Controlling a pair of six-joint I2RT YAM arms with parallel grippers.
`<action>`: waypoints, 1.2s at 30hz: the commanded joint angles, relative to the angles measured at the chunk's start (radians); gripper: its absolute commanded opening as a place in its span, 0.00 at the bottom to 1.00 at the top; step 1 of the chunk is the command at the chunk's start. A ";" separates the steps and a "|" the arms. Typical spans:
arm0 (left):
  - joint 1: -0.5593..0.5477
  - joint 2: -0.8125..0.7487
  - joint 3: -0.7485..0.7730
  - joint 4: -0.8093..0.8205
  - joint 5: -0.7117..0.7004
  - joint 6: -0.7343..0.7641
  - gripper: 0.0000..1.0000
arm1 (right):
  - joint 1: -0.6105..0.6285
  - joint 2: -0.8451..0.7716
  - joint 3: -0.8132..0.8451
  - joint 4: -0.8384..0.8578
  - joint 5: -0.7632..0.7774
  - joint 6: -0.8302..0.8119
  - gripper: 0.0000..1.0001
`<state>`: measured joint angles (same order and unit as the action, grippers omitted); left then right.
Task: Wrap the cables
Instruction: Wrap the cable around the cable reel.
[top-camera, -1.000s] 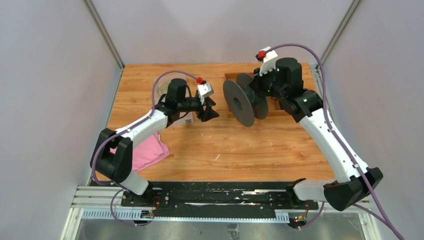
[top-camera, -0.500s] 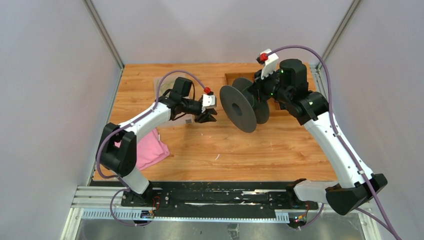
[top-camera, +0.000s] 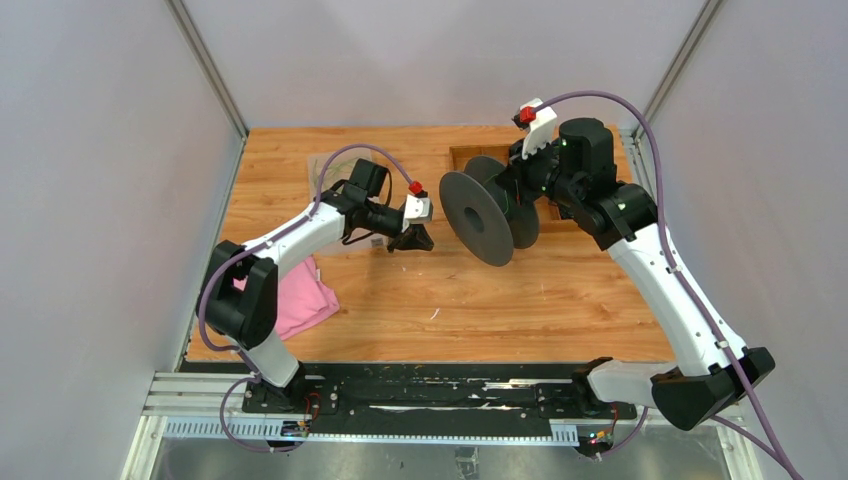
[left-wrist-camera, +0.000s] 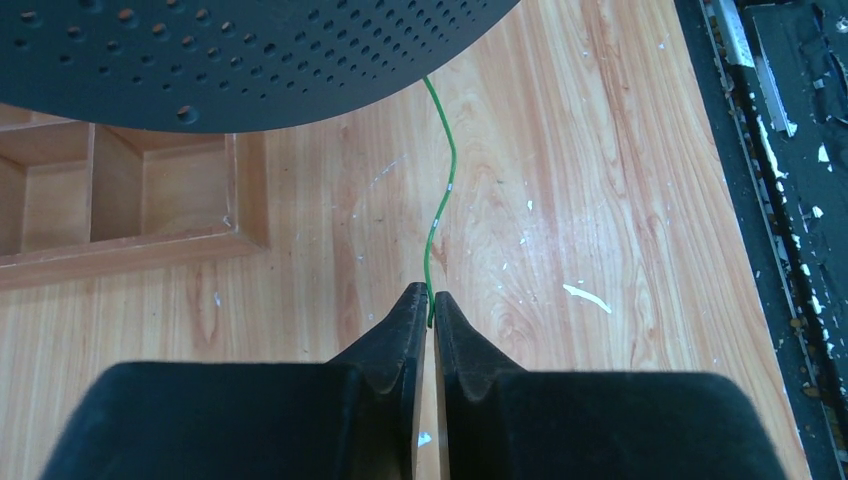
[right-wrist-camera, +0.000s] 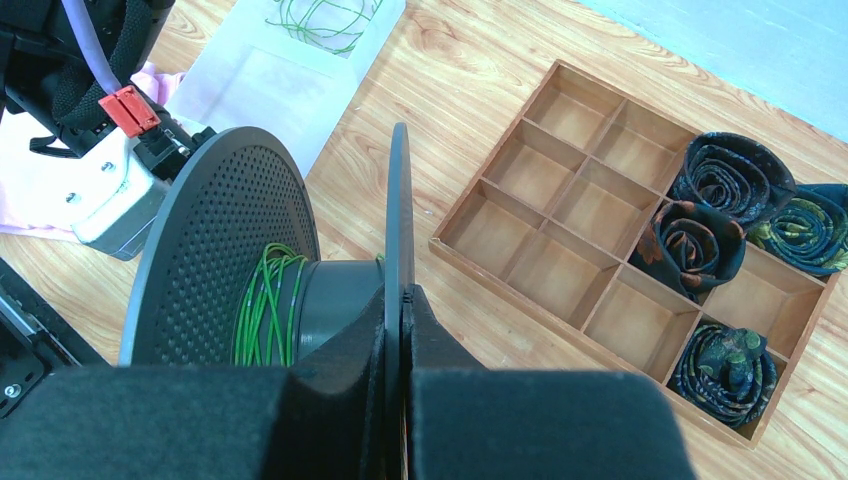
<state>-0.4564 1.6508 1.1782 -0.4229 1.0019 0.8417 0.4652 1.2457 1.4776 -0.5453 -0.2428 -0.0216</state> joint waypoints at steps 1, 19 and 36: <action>0.002 0.008 0.026 -0.013 0.039 0.010 0.09 | -0.007 -0.023 0.006 0.057 -0.013 -0.001 0.00; -0.218 -0.131 -0.156 0.313 -0.195 -0.336 0.00 | -0.008 0.104 0.125 0.037 0.280 0.127 0.01; -0.435 -0.060 0.231 0.251 -0.387 -0.727 0.00 | 0.032 0.167 0.013 0.129 0.429 0.089 0.01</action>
<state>-0.8871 1.5646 1.3045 -0.1047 0.6598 0.2142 0.4686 1.4403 1.5265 -0.5106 0.1307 0.0898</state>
